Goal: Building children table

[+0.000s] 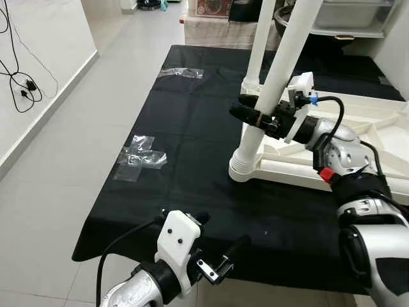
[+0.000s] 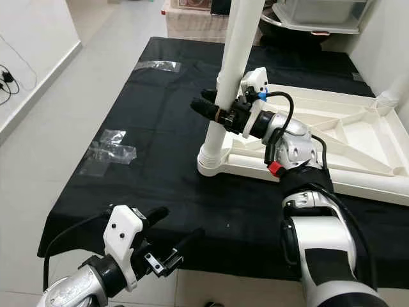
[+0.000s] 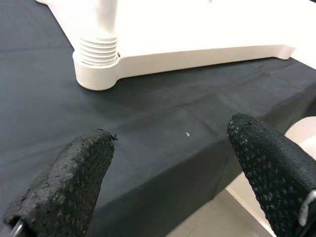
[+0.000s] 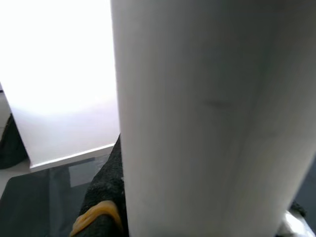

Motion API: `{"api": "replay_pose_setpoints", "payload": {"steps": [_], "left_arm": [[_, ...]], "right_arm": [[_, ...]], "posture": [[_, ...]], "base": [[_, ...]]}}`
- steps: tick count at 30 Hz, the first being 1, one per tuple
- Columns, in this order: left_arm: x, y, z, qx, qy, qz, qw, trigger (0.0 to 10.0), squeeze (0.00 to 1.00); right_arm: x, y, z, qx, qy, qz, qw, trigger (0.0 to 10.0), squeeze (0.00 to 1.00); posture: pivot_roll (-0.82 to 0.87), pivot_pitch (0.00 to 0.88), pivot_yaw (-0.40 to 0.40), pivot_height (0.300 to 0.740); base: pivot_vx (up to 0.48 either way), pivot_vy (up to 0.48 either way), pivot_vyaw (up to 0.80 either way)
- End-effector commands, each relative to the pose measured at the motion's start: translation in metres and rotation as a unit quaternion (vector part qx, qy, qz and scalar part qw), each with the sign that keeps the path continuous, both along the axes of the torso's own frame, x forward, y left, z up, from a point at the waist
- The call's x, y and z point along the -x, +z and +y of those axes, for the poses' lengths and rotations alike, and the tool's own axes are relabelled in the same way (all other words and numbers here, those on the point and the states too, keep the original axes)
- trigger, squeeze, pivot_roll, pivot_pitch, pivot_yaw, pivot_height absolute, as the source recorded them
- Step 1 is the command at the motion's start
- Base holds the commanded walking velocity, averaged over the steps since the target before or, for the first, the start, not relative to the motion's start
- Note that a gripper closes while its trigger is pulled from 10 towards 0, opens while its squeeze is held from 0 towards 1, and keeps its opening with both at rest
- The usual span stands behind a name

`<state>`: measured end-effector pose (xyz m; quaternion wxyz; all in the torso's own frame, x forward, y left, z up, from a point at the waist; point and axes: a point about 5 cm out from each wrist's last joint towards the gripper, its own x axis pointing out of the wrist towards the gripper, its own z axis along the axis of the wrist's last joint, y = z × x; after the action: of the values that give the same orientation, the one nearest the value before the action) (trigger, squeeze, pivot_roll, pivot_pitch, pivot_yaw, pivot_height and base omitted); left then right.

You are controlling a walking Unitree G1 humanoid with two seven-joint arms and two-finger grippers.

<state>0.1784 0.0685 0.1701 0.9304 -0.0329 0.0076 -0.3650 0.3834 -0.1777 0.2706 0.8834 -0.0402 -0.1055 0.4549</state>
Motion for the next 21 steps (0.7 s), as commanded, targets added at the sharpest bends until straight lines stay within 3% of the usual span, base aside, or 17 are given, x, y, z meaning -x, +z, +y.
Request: {"api": "replay_pose_setpoints", "payload": {"steps": [1,4,9,21], "left_arm": [[-0.001,-0.005,0.001,-0.007,0.003,0.007,1.000,10.0,0.00],[-0.002,-0.005,0.001,-0.006,0.004,0.006,1.000,10.0,0.00],[-0.006,-0.001,0.003,-0.007,0.010,-0.006,1.000,10.0,0.00],[-0.008,-0.001,0.004,-0.006,0.015,-0.008,1.000,10.0,0.00]], "right_arm": [[0.001,-0.034,0.002,0.021,-0.018,0.059,0.998,10.0,0.00],[0.003,-0.036,0.005,0.019,-0.017,0.059,0.998,10.0,0.00],[-0.008,-0.058,0.027,0.049,-0.130,0.128,0.982,10.0,0.00],[-0.014,-0.057,0.044,0.065,-0.187,0.126,0.972,10.0,0.00]], "posture": [[0.14,0.226,-0.025,0.740],[0.13,0.225,-0.025,0.740],[0.13,0.230,-0.028,0.740],[0.12,0.230,-0.035,0.740]], "base": [[0.000,0.000,0.00],[0.000,0.000,0.00],[0.000,0.000,0.00],[0.000,0.000,0.00]]}}
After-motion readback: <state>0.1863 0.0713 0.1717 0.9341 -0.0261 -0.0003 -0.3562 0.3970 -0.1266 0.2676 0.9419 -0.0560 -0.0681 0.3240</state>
